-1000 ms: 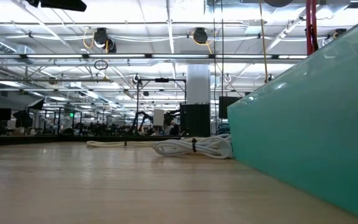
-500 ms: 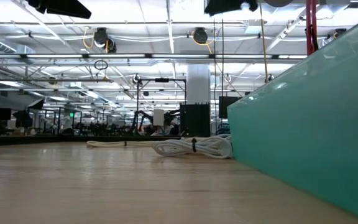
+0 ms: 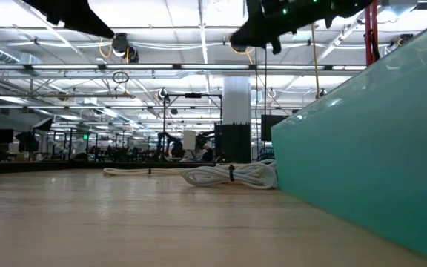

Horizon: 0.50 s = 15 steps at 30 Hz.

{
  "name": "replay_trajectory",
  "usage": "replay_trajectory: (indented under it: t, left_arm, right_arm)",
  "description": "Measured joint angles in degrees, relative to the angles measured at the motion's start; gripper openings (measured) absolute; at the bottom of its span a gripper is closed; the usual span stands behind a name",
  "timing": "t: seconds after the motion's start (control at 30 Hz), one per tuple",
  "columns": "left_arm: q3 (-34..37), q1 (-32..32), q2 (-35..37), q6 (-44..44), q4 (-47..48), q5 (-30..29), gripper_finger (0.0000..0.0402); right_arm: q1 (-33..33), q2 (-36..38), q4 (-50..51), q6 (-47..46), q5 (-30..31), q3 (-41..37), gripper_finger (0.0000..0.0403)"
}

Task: Pick & Place USB Port
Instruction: Put the blue charger cable into the orange bin

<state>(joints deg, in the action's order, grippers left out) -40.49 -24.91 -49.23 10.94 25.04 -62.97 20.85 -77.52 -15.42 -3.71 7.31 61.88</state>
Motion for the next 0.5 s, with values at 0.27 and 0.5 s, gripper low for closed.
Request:
replay_trajectory:
  t: [0.27,0.5]
  left_arm:
    - [3.41,12.09,-0.02,0.08,-1.45,0.21,0.0062]
    - [7.91,25.77,-0.02,-0.66,-4.24,9.27,0.0062]
  right_arm:
    - [3.91,-0.11,2.01,-1.02,0.0,-7.05,0.0085]
    - [5.94,-1.35,7.93,0.03,-7.14,-9.83,0.0087]
